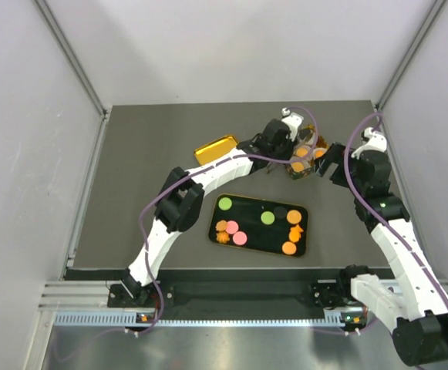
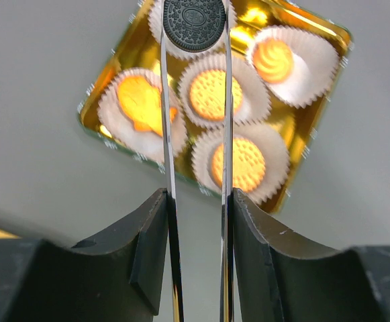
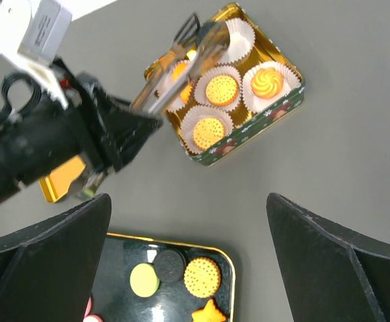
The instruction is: Pack the cookies
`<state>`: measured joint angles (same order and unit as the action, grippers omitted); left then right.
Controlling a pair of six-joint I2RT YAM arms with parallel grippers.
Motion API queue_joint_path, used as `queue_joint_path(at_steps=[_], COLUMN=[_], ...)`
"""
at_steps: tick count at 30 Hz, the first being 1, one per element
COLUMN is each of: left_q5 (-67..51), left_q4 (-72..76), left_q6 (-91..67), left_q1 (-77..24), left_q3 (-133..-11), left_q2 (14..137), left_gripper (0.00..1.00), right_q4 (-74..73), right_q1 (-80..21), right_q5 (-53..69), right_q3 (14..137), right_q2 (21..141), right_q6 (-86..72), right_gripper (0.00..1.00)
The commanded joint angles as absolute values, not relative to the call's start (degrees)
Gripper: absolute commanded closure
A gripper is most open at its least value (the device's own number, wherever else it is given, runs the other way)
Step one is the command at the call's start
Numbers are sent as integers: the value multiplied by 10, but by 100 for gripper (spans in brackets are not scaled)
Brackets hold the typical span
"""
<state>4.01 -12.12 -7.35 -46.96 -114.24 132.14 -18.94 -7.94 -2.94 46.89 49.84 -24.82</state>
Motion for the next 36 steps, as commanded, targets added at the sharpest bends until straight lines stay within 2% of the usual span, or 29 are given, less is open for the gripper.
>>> queue_joint_path(at_steps=[1, 9, 36], left_q5=[23, 17, 3], left_q4=[-54, -51, -67], left_q6=[-75, -79, -88], left_q1=[-460, -452, -453], left_q3=[-1199, -1245, -1219], left_q2=[1339, 1388, 1382], left_gripper=[57, 56, 55], right_q4=[-184, -183, -174], right_q1=[-72, -72, -76], right_q5=[-39, -33, -12], right_q3=[479, 479, 472], right_q2=[504, 512, 529], right_q6=[-236, -231, -229], right_gripper=[0, 0, 0])
